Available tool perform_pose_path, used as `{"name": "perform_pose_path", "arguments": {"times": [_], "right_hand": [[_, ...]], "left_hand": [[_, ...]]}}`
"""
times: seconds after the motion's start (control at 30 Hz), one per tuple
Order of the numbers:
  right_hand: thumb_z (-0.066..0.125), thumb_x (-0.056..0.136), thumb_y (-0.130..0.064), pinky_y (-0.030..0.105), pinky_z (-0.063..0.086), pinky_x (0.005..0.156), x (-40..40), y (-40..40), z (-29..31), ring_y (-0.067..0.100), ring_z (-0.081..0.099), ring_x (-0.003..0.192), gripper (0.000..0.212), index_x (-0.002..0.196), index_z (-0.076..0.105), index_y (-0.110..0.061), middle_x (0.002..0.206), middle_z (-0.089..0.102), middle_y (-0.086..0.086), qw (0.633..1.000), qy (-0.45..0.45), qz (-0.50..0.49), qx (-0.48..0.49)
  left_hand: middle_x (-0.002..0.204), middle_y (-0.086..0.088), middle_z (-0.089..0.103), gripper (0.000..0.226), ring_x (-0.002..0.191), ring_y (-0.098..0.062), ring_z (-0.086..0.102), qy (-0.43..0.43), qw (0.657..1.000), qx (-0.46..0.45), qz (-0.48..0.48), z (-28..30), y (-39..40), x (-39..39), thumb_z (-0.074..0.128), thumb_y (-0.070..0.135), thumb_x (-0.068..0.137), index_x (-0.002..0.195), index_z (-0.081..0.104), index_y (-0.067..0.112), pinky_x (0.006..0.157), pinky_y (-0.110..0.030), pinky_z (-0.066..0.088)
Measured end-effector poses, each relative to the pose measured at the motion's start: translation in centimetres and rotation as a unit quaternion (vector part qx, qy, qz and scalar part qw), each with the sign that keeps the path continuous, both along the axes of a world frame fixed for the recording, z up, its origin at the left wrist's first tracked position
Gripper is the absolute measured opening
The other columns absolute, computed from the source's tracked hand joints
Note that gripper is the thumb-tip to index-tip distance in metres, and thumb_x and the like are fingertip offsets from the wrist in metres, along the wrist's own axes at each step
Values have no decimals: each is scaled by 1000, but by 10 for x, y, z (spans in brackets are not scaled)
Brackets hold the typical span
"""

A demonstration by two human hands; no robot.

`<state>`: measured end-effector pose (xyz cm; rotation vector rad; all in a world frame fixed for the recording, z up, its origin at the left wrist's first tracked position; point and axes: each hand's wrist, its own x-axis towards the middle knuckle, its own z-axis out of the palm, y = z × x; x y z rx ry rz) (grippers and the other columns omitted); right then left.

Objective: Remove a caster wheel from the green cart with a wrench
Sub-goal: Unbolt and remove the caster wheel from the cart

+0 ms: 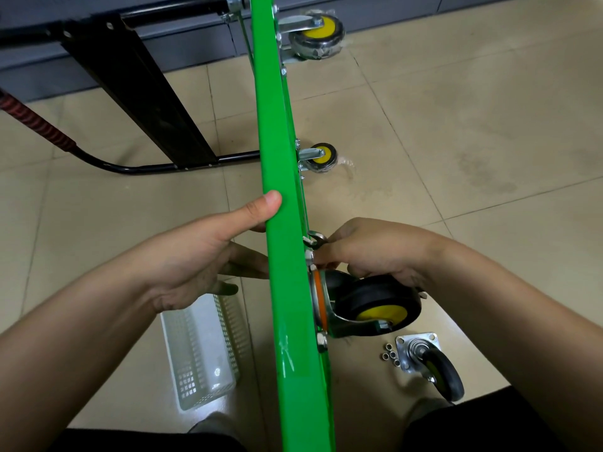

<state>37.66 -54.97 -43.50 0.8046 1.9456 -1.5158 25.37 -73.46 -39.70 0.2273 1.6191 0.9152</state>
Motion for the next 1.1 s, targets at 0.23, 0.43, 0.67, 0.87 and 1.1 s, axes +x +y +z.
{"name": "perform_pose_path", "arguments": {"times": [0.23, 0.43, 0.67, 0.87, 1.1], "right_hand": [[70, 90, -26, 20, 21, 42, 1, -1, -1, 16, 25, 39, 18, 88, 64, -9, 56, 36, 7, 1000, 10, 3, -11], [68, 91, -26, 23, 19, 46, 0, 0, 0, 16, 21, 42, 22, 99, 65, -6, 53, 29, 3, 999, -4, -2, -32], [66, 93, -27, 22, 19, 43, 1, 0, 0, 16, 22, 40, 17, 92, 63, -11, 52, 30, 3, 1000, 1, 4, -9], [68, 92, -25, 21, 21, 43, 1, -1, -1, 17, 24, 41, 16, 93, 65, -9, 54, 32, 4, 1000, 6, 5, -18], [69, 90, -26, 24, 19, 47, 0, -1, 0, 17, 23, 45, 26, 102, 65, -3, 56, 31, 4, 999, -1, -4, -34]], "left_hand": [[115, -16, 74, 68, 110, -25, 71, 4, 1000, -1, 1, 0, 0, 1, 53, 76, 70, 122, 65, 33, 117, -62, 23], [113, -15, 75, 69, 108, -25, 72, 5, 1000, -1, -2, 0, 0, 0, 53, 76, 70, 122, 65, 33, 117, -63, 22], [113, -14, 75, 67, 108, -24, 72, 4, 1000, 1, -5, 1, 1, 1, 52, 76, 70, 122, 65, 35, 118, -63, 21], [114, -15, 75, 64, 109, -25, 71, 2, 1000, 5, -3, 0, 0, 0, 53, 76, 71, 119, 67, 36, 118, -64, 20], [114, -13, 75, 60, 110, -24, 71, 1, 1000, 8, -8, 0, -1, 0, 53, 77, 71, 115, 68, 40, 118, -64, 19]]}}
